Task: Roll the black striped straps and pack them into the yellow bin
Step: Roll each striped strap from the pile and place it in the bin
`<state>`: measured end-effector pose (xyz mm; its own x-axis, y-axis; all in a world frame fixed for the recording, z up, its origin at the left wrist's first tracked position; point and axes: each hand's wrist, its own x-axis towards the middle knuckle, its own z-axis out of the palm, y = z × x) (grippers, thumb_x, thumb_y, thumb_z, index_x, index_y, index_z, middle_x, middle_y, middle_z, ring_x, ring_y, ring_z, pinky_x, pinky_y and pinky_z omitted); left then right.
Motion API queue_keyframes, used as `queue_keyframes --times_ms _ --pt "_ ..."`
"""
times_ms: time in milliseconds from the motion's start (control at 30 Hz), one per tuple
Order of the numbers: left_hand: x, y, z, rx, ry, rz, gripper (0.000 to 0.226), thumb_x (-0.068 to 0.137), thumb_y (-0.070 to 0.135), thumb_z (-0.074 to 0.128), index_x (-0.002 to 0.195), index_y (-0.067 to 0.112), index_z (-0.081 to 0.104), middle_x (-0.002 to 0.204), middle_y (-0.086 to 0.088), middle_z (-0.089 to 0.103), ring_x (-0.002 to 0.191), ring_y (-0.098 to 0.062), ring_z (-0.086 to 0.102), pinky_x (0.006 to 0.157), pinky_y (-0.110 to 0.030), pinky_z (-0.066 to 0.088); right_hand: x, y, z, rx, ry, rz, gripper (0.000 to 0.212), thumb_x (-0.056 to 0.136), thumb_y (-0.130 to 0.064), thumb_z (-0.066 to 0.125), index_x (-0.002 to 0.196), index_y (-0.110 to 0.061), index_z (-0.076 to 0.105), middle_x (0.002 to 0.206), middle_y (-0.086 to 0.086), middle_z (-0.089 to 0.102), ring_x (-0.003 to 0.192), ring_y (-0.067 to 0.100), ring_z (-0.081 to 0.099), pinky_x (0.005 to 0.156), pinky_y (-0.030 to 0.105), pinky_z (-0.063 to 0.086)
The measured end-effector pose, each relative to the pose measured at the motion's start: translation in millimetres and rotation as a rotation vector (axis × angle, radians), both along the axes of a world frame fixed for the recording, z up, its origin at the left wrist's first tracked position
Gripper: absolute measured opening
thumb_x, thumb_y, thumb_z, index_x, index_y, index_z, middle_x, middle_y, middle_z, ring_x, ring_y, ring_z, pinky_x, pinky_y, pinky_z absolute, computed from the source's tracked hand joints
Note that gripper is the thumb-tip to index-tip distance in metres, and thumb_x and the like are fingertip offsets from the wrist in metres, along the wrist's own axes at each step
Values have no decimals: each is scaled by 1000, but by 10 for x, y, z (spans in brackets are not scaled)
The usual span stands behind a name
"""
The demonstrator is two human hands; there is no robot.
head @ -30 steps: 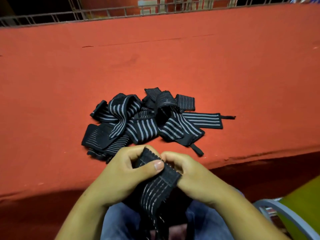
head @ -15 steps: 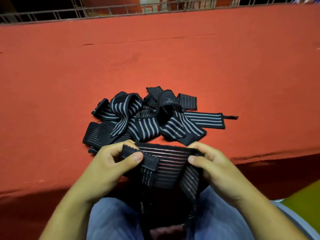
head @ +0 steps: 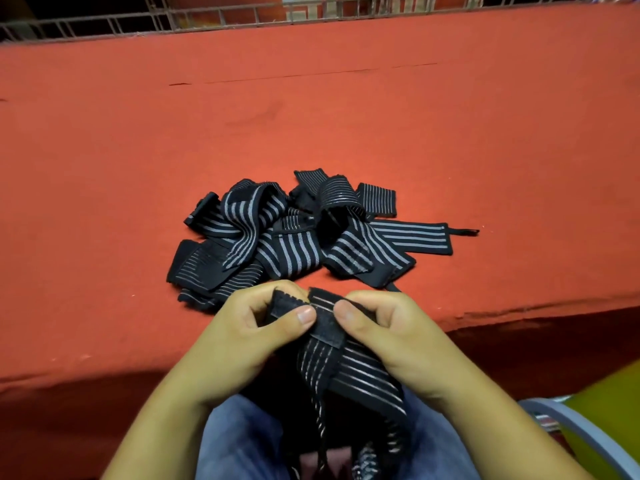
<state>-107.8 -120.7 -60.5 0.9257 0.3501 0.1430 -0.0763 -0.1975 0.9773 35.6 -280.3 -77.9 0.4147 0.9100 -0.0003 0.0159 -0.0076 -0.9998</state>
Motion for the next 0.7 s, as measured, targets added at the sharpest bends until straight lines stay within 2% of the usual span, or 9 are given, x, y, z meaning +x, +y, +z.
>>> queue_keyframes --times_ms 67,133,200,300,367,467,600,700 --pt "-21 14 -13 -26 2 42 23 86 41 70 82 18 70 86 -3 67 80 -15 60 73 -27 47 39 -32 -36 7 25 -65 40 95 -48 68 98 -8 74 89 7 73 82 16 64 77 38 49" --pt "-31 25 -23 -51 3 166 22 88 40 74 84 19 70 79 3 64 70 -7 57 67 -21 44 90 -115 -76 53 85 -180 27 98 -37 68 102 -12 77 98 9 78 87 14 68 80 31 54" --pt "-27 43 -47 -66 9 328 20 90 40 75 86 21 71 72 9 62 63 -2 54 63 -18 44 120 -203 -100 103 214 -237 25 94 -31 61 104 -14 77 99 9 78 89 12 69 76 23 54" --pt "30 33 -91 -81 44 409 20 95 47 65 96 29 74 85 7 72 80 -10 64 79 -38 50 69 -227 -113 135 330 -222 17 94 -23 63 101 -16 76 97 9 76 88 14 68 74 25 53" --pt "78 -8 -124 -144 54 385 23 100 43 55 102 31 75 96 6 77 91 -11 70 88 -40 51 -27 -159 -109 142 319 -244 11 95 -21 67 101 -14 75 97 14 75 88 19 67 75 30 52" --pt "145 -98 -140 -257 83 345 29 106 34 46 107 31 75 109 -2 78 107 -20 72 105 -52 50 -163 -35 -95 167 255 -313 19 98 -31 67 102 -13 73 94 24 75 83 23 66 72 32 51" --pt "171 -188 -121 -400 31 302 30 94 34 51 104 25 78 114 -8 77 107 -21 72 108 -52 46 -232 61 -43 203 214 -318 21 92 -32 62 94 -15 75 84 7 77 77 13 69 70 23 54" --pt "169 -207 -143 -397 -8 249 33 97 35 52 114 19 75 123 -10 74 121 -26 67 115 -53 42 -264 119 -33 216 214 -348 22 92 -31 64 96 -13 76 86 17 76 79 19 68 75 31 53"
